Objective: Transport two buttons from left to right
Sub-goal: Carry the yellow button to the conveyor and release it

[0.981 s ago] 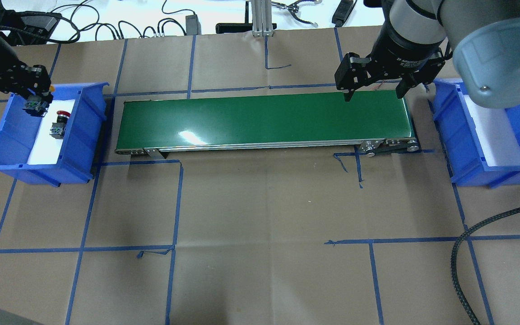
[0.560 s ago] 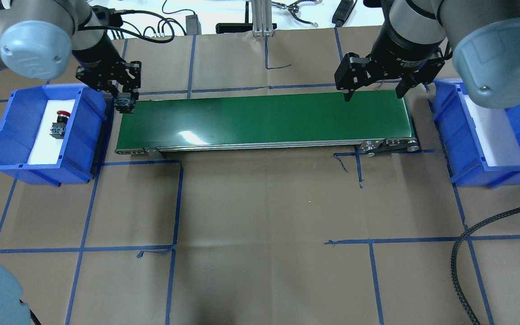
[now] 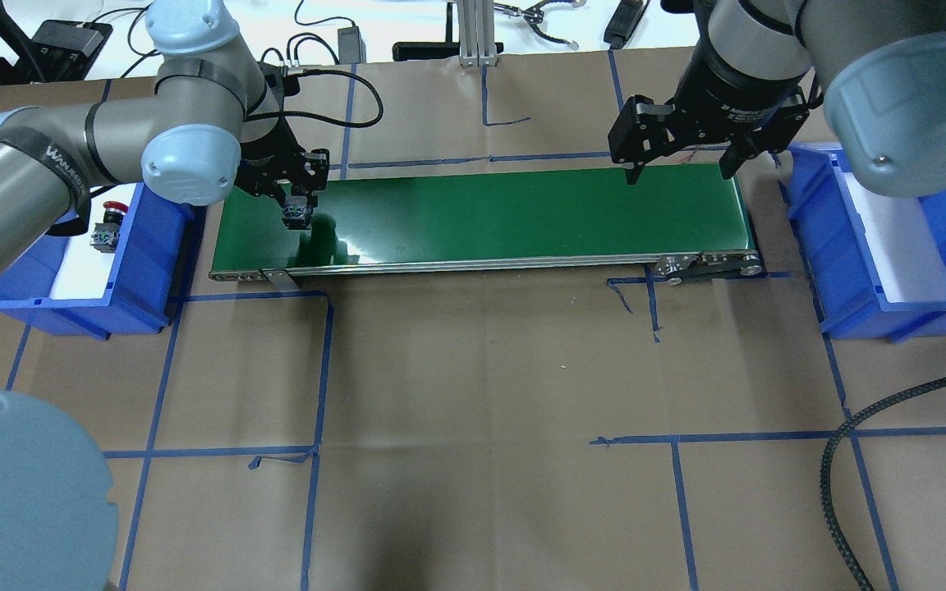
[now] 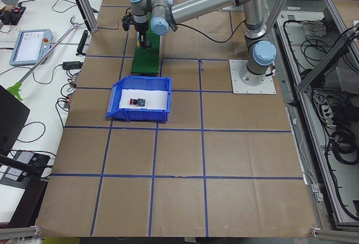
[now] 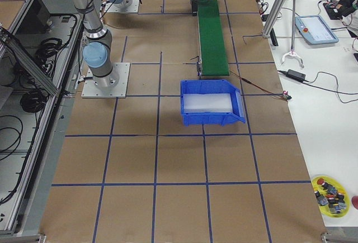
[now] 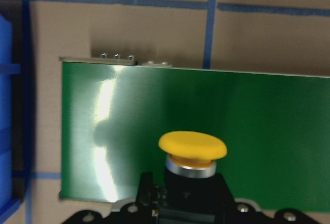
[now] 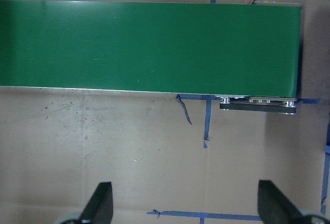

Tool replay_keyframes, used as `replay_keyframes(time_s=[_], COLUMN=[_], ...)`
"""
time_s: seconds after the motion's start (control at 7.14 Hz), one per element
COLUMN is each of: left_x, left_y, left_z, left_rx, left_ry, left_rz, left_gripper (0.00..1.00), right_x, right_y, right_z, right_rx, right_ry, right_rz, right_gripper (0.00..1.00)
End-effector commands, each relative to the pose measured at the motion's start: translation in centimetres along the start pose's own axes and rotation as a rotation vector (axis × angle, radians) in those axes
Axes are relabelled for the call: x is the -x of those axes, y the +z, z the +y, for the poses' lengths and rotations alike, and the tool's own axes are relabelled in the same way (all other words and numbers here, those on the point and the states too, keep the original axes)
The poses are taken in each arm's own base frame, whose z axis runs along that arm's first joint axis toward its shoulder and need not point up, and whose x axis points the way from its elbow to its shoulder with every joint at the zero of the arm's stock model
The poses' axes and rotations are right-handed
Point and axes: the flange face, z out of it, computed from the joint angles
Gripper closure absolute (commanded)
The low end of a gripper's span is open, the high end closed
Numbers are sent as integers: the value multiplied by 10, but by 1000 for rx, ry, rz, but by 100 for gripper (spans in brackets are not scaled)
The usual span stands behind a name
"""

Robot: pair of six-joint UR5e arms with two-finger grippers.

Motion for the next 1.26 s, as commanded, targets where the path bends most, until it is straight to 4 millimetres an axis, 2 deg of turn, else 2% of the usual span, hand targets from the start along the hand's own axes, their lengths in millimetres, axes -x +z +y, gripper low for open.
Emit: replay_keyframes(time_s=[0.0, 0.14, 0.28, 0.56, 0.84, 0.98, 1.12], left_x=[0, 0, 2, 5, 10, 16, 24], left_y=[15, 11, 4, -30, -91, -115, -120], left_z=[6, 5, 5, 1, 28, 39, 40], left_rx=[4, -2, -11, -43, -31, -35, -40], left_ry=[-5, -5, -8, -13, -13, -16, -26], left_rz=[0, 1, -2, -2, -2, 1, 3], left_gripper=[48, 0, 0, 0, 0, 0, 0], right_x=[0, 0, 0, 0, 0, 0, 0], right_y=[0, -1, 0, -1, -1, 0, 0], right_z=[0, 0, 0, 0, 0, 0, 0], right_rx=[-1, -3, -1, -3, -3, -1, -1], right_ry=[0, 0, 0, 0, 0, 0, 0], right_rz=[-1, -1, -1, -1, -1, -1, 0], right_gripper=[0, 0, 0, 0, 0, 0, 0])
